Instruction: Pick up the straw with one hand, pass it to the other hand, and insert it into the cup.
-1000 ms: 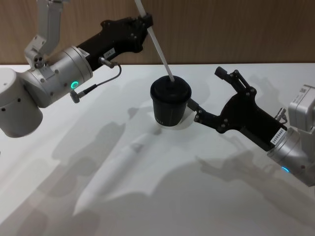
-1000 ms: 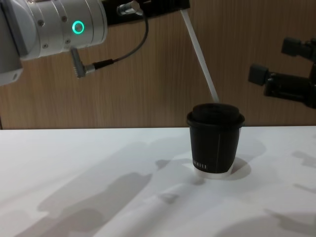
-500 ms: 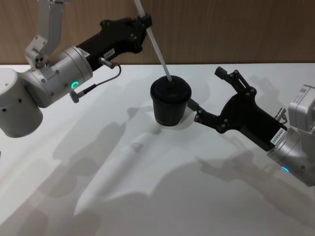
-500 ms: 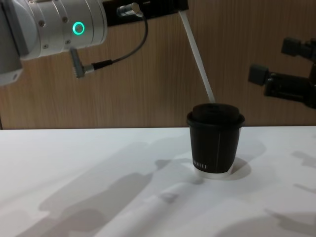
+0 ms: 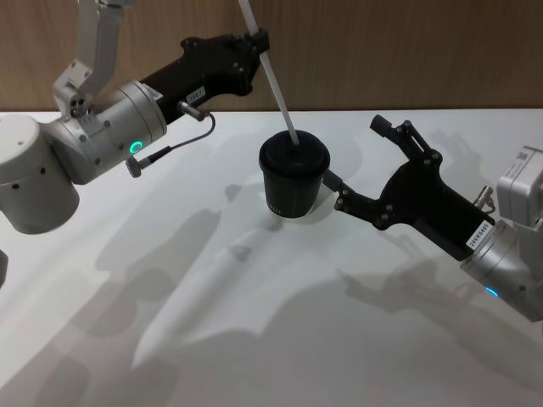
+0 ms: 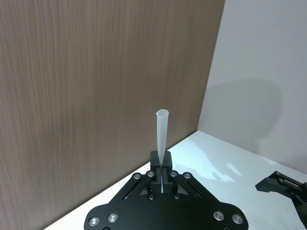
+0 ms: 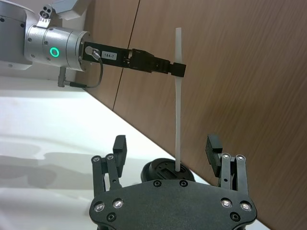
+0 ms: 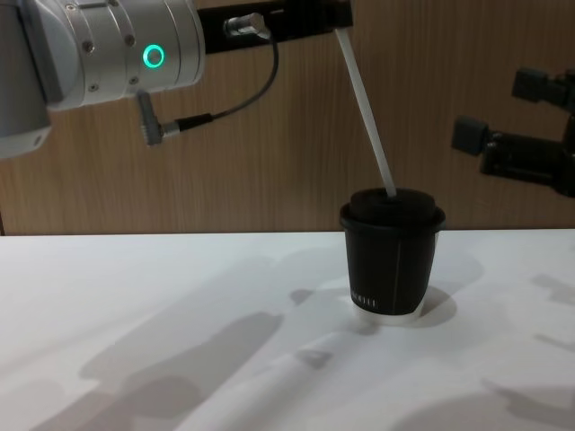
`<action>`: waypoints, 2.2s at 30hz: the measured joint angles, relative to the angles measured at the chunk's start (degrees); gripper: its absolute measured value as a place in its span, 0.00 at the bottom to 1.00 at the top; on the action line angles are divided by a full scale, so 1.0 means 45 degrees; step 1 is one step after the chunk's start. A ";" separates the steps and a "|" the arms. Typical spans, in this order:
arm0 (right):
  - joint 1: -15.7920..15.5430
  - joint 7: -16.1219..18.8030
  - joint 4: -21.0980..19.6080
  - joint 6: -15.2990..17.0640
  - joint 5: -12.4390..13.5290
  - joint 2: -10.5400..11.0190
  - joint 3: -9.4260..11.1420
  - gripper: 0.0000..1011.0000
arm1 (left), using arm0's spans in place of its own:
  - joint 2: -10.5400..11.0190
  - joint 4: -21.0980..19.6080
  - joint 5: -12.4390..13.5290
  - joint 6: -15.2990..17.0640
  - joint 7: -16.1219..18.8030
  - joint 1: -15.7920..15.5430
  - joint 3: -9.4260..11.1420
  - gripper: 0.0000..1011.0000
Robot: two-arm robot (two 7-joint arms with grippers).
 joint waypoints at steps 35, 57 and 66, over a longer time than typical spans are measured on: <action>0.0000 0.0000 0.0001 0.0000 0.0000 0.0000 0.0000 0.99 | -0.0116 -0.0203 0.0392 -0.0040 -0.0173 0.0162 -0.0348 0.02; 0.0000 0.0000 0.0000 0.0000 0.0000 0.0000 -0.0001 0.99 | -0.0080 -0.0302 0.0370 -0.0105 -0.0209 0.0198 -0.0373 0.02; -0.0001 0.0000 0.0000 0.0000 0.0000 0.0000 0.0000 0.99 | -0.0165 -0.0194 0.0624 -0.0218 -0.0179 0.0166 -0.0322 0.02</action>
